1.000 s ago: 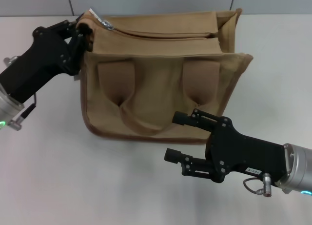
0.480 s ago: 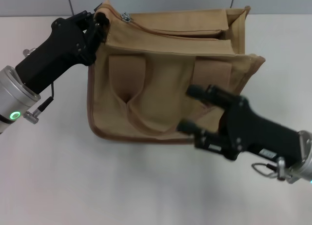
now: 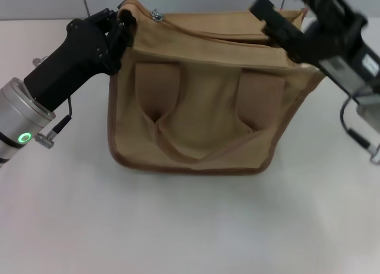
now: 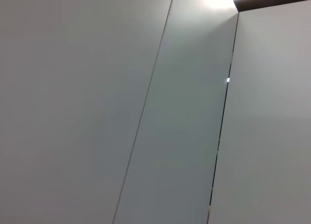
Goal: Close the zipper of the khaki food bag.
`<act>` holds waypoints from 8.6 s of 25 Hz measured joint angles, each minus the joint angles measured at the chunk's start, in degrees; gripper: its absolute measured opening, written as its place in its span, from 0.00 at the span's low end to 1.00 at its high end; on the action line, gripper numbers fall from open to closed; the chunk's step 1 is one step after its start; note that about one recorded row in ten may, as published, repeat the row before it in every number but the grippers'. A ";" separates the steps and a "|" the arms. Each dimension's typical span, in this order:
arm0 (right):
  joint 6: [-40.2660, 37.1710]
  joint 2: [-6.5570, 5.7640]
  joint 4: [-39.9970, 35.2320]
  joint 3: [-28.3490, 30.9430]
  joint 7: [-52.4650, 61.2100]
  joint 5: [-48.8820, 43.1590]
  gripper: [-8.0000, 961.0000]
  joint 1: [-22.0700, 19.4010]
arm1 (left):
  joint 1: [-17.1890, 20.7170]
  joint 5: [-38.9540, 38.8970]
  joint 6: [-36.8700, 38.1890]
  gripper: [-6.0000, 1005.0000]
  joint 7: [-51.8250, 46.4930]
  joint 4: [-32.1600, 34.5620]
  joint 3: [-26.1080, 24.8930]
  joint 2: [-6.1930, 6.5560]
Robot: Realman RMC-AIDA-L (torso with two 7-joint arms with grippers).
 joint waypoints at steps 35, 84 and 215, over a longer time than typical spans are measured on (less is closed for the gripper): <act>16.73 0.05 -2.39 -6.18 19.66 0.06 0.80 8.41 | -5.61 -0.67 0.19 0.04 2.66 -4.90 -2.07 0.01; 8.68 -0.10 -10.66 -8.31 -35.45 -3.35 0.79 -0.32 | -4.67 -0.65 -1.04 0.04 4.00 -6.33 -2.18 0.00; 7.77 -0.76 -11.63 -5.16 -43.51 -1.60 0.52 -13.88 | 8.53 -0.30 -1.00 0.35 12.06 -5.74 -9.36 0.48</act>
